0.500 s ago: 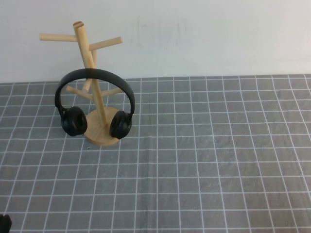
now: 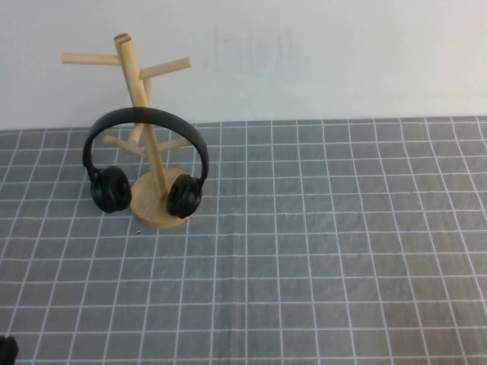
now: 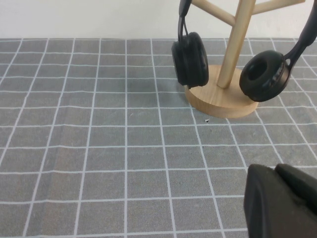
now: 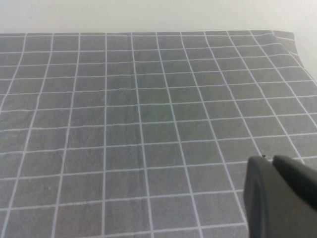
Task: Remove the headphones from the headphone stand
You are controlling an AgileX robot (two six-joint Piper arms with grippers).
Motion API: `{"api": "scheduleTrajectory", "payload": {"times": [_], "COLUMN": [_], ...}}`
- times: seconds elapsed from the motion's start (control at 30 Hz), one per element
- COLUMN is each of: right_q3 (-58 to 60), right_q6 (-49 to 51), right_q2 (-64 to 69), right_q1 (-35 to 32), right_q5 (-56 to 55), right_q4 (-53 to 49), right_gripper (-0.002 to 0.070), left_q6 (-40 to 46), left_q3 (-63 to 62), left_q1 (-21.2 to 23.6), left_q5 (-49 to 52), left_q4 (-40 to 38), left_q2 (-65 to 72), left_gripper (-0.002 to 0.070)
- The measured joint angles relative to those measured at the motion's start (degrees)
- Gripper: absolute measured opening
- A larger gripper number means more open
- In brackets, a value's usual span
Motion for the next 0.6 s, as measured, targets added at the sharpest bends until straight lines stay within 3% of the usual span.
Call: {"api": "scheduleTrajectory", "payload": {"times": [0.6], "right_q3": [0.0], "right_q6": [0.0], "right_q2": [0.0], "right_q1": [0.0], "right_q5": [0.0], "right_q4": [0.0], "right_gripper": [-0.0006], "left_q6": [0.0], "left_q3": [0.0], "left_q1": [0.0], "left_q5": [0.0], "left_q4": [-0.4], "left_q2": [0.0], "left_gripper": [-0.0003]}}
